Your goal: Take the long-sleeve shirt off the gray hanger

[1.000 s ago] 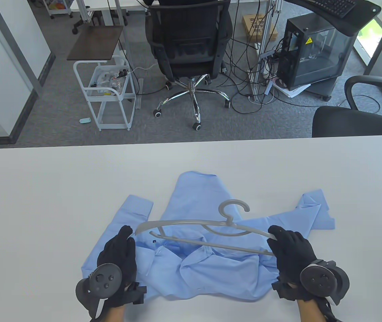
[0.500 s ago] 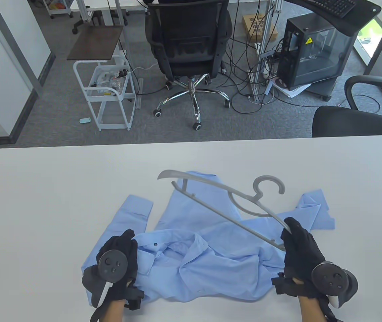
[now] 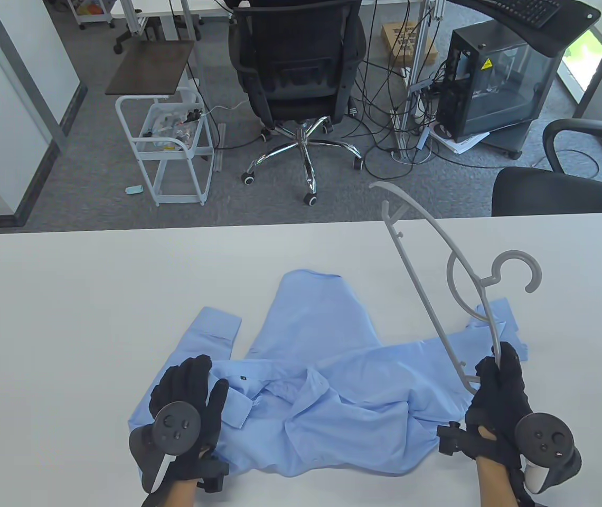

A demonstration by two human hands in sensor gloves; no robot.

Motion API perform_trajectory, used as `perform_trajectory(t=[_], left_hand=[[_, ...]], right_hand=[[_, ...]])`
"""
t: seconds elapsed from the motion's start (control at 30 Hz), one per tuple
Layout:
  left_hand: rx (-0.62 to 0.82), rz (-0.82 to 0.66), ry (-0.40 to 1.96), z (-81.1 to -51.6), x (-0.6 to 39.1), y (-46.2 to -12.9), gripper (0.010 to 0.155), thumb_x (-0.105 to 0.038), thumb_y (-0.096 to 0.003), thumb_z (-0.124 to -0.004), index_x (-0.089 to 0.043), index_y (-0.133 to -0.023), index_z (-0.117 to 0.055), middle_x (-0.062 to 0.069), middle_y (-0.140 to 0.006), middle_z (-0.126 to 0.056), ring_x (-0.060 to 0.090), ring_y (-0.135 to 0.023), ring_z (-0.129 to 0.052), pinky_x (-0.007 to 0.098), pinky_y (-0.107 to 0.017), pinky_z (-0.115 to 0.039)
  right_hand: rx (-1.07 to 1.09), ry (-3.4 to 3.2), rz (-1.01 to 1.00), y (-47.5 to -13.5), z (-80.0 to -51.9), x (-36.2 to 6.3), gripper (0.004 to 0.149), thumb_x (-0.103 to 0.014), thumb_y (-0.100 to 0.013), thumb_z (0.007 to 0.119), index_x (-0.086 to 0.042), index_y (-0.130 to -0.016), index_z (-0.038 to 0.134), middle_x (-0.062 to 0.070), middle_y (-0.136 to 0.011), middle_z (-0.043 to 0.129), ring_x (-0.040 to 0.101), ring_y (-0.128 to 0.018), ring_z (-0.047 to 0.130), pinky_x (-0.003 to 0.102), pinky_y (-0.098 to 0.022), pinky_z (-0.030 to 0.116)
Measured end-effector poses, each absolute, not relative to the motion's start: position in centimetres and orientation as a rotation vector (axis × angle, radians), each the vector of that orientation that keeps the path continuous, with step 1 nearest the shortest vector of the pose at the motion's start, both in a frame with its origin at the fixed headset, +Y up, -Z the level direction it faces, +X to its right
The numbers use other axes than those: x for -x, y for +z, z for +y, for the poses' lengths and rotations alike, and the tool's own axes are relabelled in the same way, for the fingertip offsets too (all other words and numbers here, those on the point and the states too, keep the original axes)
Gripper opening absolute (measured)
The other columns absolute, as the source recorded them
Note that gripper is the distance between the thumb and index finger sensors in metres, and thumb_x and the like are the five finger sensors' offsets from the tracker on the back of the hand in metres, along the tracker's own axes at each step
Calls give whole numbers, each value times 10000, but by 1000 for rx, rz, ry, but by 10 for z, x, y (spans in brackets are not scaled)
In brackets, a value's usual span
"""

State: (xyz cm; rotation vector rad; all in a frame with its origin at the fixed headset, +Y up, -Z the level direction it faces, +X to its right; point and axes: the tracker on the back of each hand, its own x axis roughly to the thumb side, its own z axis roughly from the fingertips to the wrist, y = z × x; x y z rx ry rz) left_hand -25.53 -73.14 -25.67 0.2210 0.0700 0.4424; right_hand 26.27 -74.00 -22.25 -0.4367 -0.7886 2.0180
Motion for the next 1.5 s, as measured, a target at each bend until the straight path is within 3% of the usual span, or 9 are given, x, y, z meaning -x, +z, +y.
perform_trajectory(t=[0.23, 1.0, 1.37, 1.5], left_hand=[[-222, 58, 452, -732, 255, -257, 724, -651, -528, -637, -341, -1152, -444, 57, -1197, -561, 447, -1140, -520, 647, -817, -386], [-164, 33, 456, -734, 252, -257, 694, -651, -533, -627, -347, -1143, -497, -41, -1210, -580, 460, -1146, -522, 666, -809, -368], [-149, 25, 450, -735, 249, -259, 699, -655, -532, -625, -345, -1145, -491, -23, -1213, -569, 458, -1147, -520, 668, -809, -361], [-217, 9, 478, -732, 249, -256, 686, -652, -528, -630, -346, -1132, -522, -43, -1191, -616, 433, -1140, -566, 661, -811, -379]], right_hand=[[558, 1978, -734, -223, -748, -271, 538, -236, -580, 738, -47, -1068, 614, 127, -820, 845, 359, -649, 904, 531, -495, 779], [796, 1829, -470, -238, -794, -291, 532, -217, -577, 739, 1, -1044, 606, 153, -810, 834, 372, -662, 899, 555, -498, 770], [815, 1827, -443, -239, -797, -292, 561, -190, -570, 739, 44, -1056, 588, 181, -823, 826, 393, -665, 893, 562, -492, 770], [828, 1854, -440, -239, -797, -295, 559, -192, -570, 740, 36, -1060, 595, 181, -819, 834, 389, -656, 900, 556, -484, 778]])
